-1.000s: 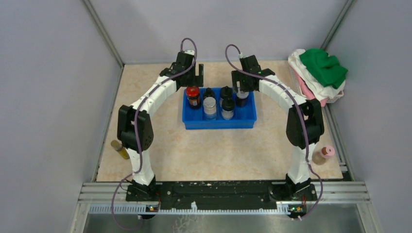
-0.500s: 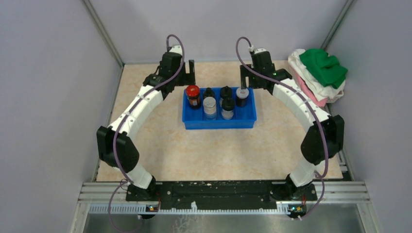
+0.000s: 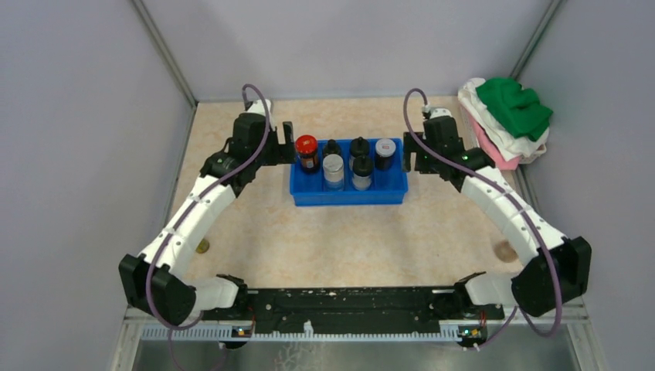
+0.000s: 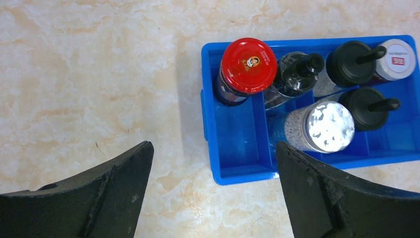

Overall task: Organize the condiment bottles
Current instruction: Pick up the bottle from the corner of the board.

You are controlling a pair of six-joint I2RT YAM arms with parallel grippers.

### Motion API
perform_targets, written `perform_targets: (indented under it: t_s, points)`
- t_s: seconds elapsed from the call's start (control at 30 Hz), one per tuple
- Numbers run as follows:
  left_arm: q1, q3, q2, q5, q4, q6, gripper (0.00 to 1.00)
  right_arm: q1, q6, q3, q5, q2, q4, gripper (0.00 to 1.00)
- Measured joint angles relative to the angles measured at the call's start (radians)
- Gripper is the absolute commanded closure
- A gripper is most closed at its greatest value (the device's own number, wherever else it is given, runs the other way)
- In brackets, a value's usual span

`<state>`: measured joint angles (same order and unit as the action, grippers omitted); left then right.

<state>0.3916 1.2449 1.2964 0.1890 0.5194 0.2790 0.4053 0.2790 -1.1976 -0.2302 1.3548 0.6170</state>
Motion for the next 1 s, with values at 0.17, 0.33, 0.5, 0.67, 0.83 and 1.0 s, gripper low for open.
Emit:
perform_targets:
  t_s: [0.17, 0.33, 0.5, 0.67, 0.83, 1.0]
  points:
    - [0.0, -0.029, -0.086, -0.023, 0.027, 0.024, 0.01, -0.037, 0.066, 0.053, -0.021, -0.155, 0.055, 0.22]
    - [0.0, -0.086, -0.132, -0.045, 0.034, 0.032, 0.01, -0.043, 0.14, 0.051, -0.146, -0.248, 0.218, 0.22]
    - [0.0, -0.106, -0.134, -0.092, 0.035, 0.033, 0.01, -0.058, 0.257, 0.051, -0.273, -0.301, 0.443, 0.22]
    - [0.0, -0.135, -0.129, -0.15, 0.011, 0.033, 0.01, -0.168, 0.359, 0.052, -0.327, -0.373, 0.614, 0.24]
    - [0.0, -0.144, -0.087, -0.2, -0.004, 0.034, 0.01, -0.352, 0.423, 0.054, -0.294, -0.419, 0.702, 0.25]
    - [0.0, -0.153, -0.069, -0.21, -0.005, 0.035, 0.01, -0.409, 0.491, 0.106, -0.263, -0.402, 0.739, 0.25]
